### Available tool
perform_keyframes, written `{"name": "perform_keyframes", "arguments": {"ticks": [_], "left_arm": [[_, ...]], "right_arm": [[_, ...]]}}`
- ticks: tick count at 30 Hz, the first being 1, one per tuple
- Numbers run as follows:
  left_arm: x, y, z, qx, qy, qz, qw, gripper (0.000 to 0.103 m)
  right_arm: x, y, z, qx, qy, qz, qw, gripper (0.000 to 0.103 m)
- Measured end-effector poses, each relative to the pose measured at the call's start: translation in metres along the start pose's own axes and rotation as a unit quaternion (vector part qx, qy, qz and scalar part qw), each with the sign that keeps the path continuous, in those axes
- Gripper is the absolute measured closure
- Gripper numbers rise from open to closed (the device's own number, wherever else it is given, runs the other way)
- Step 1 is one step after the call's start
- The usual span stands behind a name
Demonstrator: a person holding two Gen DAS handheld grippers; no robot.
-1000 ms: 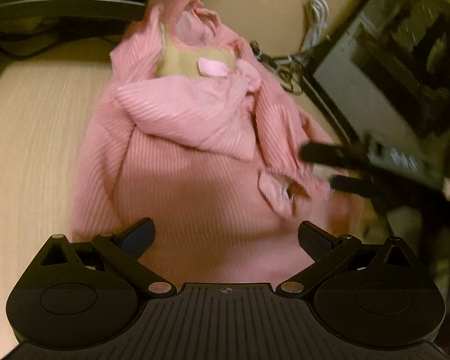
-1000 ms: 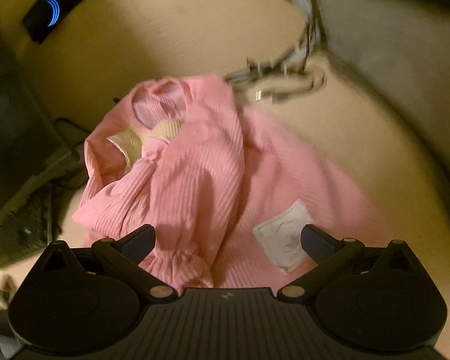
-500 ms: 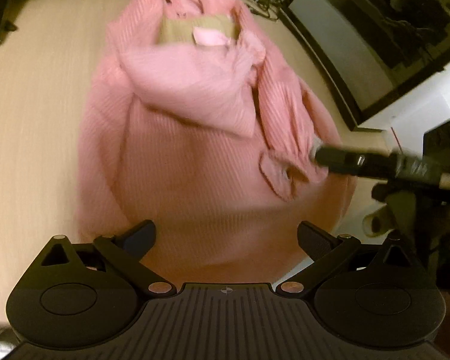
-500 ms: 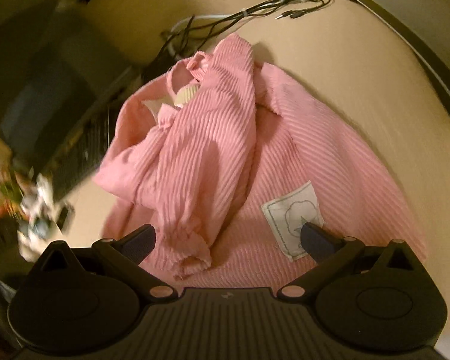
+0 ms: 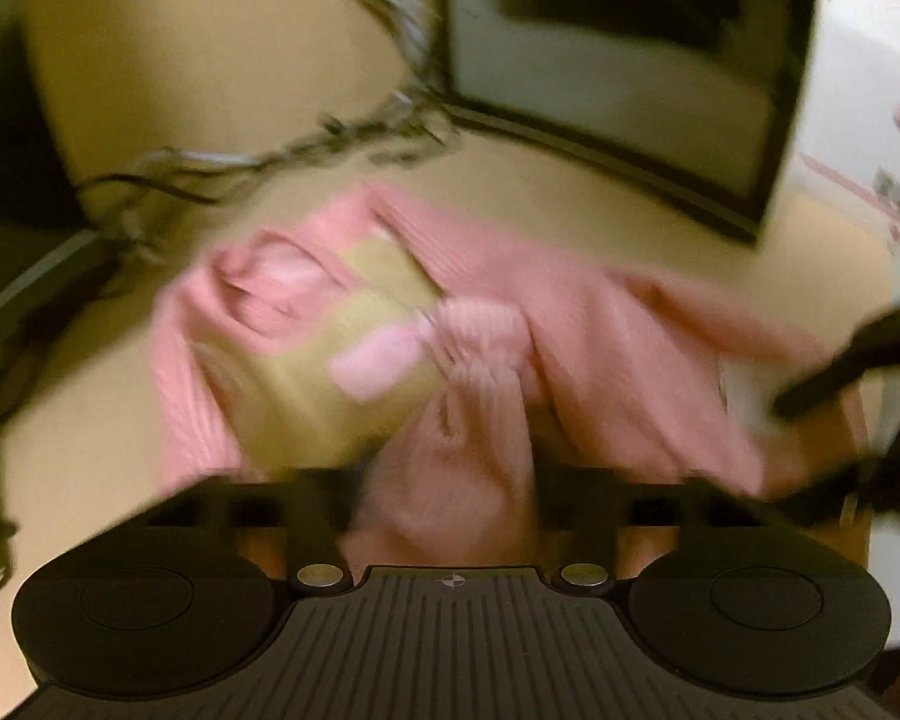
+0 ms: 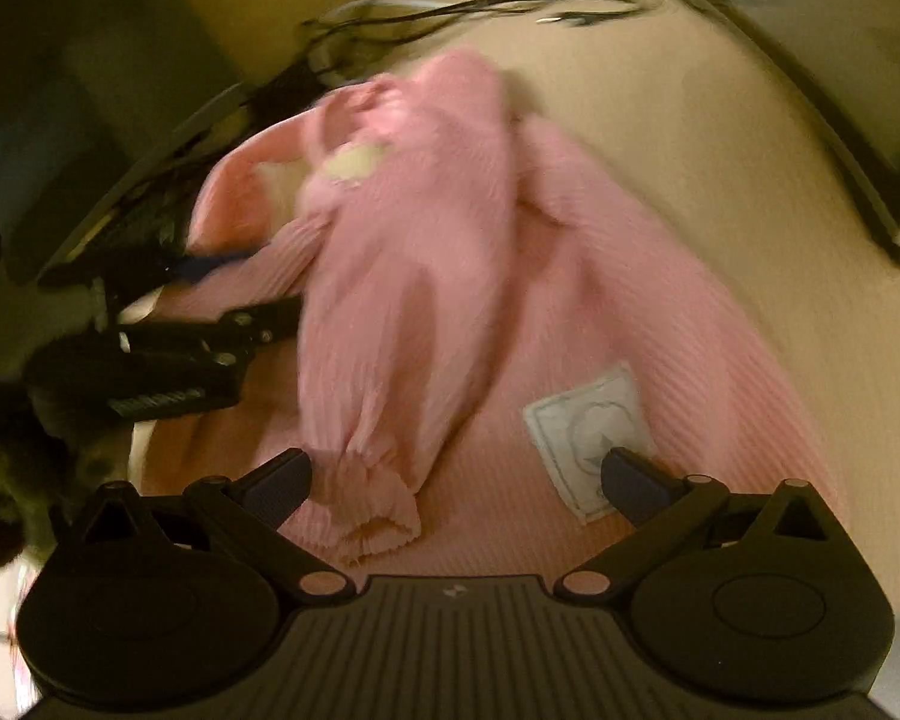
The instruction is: Fold clothes
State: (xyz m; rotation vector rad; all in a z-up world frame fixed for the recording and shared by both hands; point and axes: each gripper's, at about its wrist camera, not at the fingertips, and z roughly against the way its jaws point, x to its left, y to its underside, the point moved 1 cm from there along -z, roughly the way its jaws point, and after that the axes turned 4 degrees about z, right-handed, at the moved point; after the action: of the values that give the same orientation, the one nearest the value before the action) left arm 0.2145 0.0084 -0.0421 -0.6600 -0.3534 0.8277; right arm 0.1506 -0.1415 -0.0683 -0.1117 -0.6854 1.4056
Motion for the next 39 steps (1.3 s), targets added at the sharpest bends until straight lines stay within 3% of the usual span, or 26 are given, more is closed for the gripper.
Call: {"name": "perform_keyframes", "arguments": {"ticks": [1,3,5,8,10,12,14,16,17,21,22,23,25,27,30,32,33,34,36,38,39], "left_arm": [[0.005,0.0,0.007,-0.007,0.006,-0.007,0.9999,0.091],[0.03,-0.009,0.037,-0.063,-0.012,0.005,0.9979,0.093],[0.083,-0.017,0.074,-0.134,-0.072,0.06,0.9865,0.093],[0.175,-0.019,0.115,-0.211,-0.181,0.16,0.9471,0.089],[0.228,-0.001,0.125,-0.215,-0.193,0.239,0.9272,0.074],[0.259,0.029,0.132,-0.21,-0.187,0.314,0.907,0.047],[0.27,0.059,0.139,-0.205,-0.176,0.365,0.8909,0.035],[0.27,0.089,0.144,-0.2,-0.158,0.403,0.8791,0.03],[0.264,0.098,0.144,-0.199,-0.135,0.414,0.878,0.027],[0.218,0.103,0.134,-0.174,-0.051,0.425,0.8866,0.017],[0.202,0.099,0.128,-0.165,-0.021,0.421,0.8915,0.015],[0.187,0.095,0.122,-0.157,0.007,0.415,0.8962,0.011],[0.162,0.088,0.11,-0.141,0.028,0.39,0.9095,0.009],[0.142,0.081,0.098,-0.125,0.035,0.365,0.9219,0.009],[0.129,0.072,0.088,-0.122,0.044,0.352,0.9272,0.009],[0.126,0.068,0.083,-0.123,0.046,0.353,0.9263,0.009],[0.125,0.068,0.079,-0.123,0.046,0.356,0.9252,0.009],[0.123,0.067,0.074,-0.12,0.043,0.359,0.9245,0.009],[0.123,0.068,0.06,-0.114,0.036,0.364,0.9237,0.009],[0.124,0.068,0.052,-0.104,0.023,0.375,0.9208,0.009],[0.125,0.068,0.047,-0.098,0.013,0.382,0.9186,0.009]], "right_arm": [[0.003,0.002,0.008,-0.016,0.009,-0.009,1.0,0.0],[0.014,0.005,0.028,-0.061,0.042,0.01,0.997,0.0],[0.033,0.006,0.046,-0.108,0.089,0.06,0.988,0.0],[0.059,0.003,0.063,-0.154,0.13,0.11,0.973,0.0],[0.071,-0.002,0.063,-0.157,0.13,0.113,0.973,0.0],[0.081,-0.004,0.058,-0.144,0.137,0.132,0.971,0.01],[0.092,-0.003,0.051,-0.124,0.144,0.162,0.968,0.022],[0.097,0.004,0.042,-0.092,0.13,0.196,0.968,0.026],[0.1,0.007,0.033,-0.074,0.118,0.208,0.968,0.026],[0.105,0.009,-0.019,0.003,0.102,0.234,0.967,0.029],[0.105,0.008,-0.032,0.021,0.097,0.235,0.967,0.036],[0.104,0.004,-0.038,0.03,0.087,0.237,0.967,0.058],[0.103,-0.01,-0.039,0.028,0.08,0.243,0.966,0.085],[0.105,-0.034,-0.017,-0.021,0.119,0.286,0.95,0.089],[0.105,-0.093,0.036,-0.156,0.258,0.356,0.885,0.09],[0.1,-0.132,0.067,-0.231,0.359,0.351,0.833,0.088],[0.098,-0.147,0.079,-0.259,0.386,0.341,0.817,0.084],[0.096,-0.157,0.087,-0.274,0.382,0.323,0.822,0.083],[0.096,-0.167,0.089,-0.283,0.379,0.303,0.827,0.064],[0.094,-0.168,0.074,-0.285,0.387,0.302,0.823,0.048],[0.093,-0.17,0.061,-0.281,0.392,0.303,0.822,0.048]]}}
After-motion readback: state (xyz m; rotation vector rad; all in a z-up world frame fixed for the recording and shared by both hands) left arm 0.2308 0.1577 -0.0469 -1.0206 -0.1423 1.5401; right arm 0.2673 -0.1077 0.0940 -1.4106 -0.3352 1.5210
